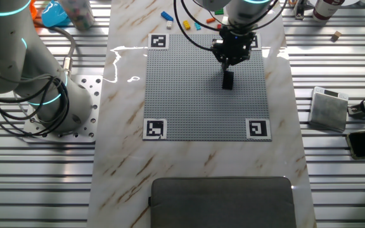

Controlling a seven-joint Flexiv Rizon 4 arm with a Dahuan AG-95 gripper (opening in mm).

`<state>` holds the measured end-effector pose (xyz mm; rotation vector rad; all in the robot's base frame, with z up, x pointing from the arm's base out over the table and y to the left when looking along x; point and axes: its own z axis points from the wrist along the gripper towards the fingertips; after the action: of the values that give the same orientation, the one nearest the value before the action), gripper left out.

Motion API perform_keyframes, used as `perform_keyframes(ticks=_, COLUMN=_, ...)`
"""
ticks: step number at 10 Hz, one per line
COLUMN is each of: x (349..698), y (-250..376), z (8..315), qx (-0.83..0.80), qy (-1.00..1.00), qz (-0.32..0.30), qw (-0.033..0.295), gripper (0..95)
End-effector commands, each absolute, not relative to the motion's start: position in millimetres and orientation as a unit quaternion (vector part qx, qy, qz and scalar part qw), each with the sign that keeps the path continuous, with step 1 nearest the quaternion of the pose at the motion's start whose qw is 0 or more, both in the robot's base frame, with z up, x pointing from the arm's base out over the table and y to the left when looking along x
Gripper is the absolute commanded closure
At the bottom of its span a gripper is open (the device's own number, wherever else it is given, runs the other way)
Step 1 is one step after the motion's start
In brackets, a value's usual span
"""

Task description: Build with small Lego blocks

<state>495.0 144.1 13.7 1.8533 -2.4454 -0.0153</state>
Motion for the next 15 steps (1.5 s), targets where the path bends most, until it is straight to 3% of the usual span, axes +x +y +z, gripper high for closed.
perform_keyframes(ticks=1, x=496.3, y=144.1, z=12.7, qx=0.593, qy=-0.804, qz=0.002, qw=0.041, gripper=95.0)
perform_keyframes(ticks=8, x=498.7, y=105.4, z=36.7, qx=0.654, qy=-0.755, qz=0.008, qw=0.045, gripper=95.0)
perform_keyframes(ticks=15, x=520.2, y=89.1, z=23.3, qx=0.668, qy=-0.743, qz=0.019, qw=0.030, gripper=95.0)
